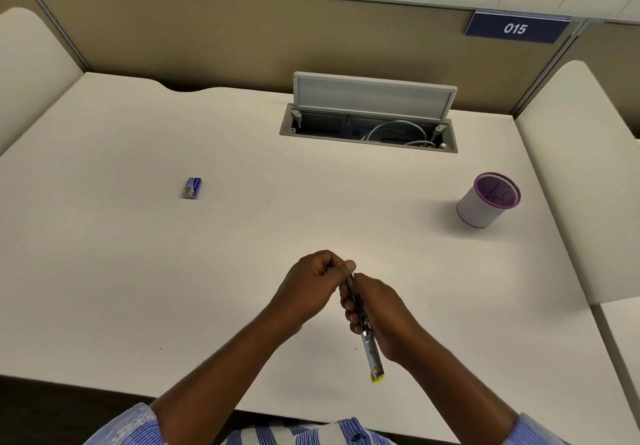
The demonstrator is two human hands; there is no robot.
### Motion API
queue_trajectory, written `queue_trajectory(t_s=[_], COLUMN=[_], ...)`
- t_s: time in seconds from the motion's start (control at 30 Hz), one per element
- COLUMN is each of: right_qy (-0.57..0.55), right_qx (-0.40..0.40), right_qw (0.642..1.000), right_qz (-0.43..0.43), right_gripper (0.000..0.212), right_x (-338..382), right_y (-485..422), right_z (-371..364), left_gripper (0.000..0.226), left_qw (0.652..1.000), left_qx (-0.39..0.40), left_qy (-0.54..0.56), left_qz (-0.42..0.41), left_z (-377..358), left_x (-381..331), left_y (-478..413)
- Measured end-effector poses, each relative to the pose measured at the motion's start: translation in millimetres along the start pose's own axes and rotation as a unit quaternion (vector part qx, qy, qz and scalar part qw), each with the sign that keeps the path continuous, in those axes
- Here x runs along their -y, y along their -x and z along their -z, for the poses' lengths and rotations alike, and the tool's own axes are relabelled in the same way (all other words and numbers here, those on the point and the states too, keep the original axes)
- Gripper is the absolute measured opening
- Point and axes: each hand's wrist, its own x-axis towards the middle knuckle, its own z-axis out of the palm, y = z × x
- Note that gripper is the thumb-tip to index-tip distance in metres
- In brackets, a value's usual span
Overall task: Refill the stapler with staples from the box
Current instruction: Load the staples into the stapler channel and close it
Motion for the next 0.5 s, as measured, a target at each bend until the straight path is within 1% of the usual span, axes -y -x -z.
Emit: queue_trajectory(t_s=[0.1,0.27,0.37,0.43,0.5], right_qy=[-0.009,-0.033,-0.052,-0.058,-0.060], right_qx=[-0.002,0.027,0.040,0.041,0.042], right_qw=[1.000,0.999,0.998,0.997,0.997], right_qz=[-0.009,-0.023,-0.022,-0.018,-0.014], right_gripper=[0.029,0.029,0.028,0.021,0.015], right_x=[1.0,1.4,1.4,1.7,2.0], right_y=[-2.2,-3.5,-4.0,-4.9,-5.8], right_z=[0.4,2.3,2.3,2.4,2.7], left_gripper=[0.019,0.017,0.010,0.007,0.010], left_qw=[0.999,0.999,0.997,0.997,0.999], left_qx=[-0.017,-0.014,-0.016,-0.005,0.012], left_qy=[-0.047,-0.046,-0.066,-0.067,-0.052], left_qz=[-0.021,-0.026,-0.031,-0.025,-0.009], left_z=[-1.3,0.1,1.1,2.1,3.0], left_x=[1.7,1.4,4.9,8.3,11.4], left_y=[-0.4,-0.1,-1.1,-1.6,-2.2])
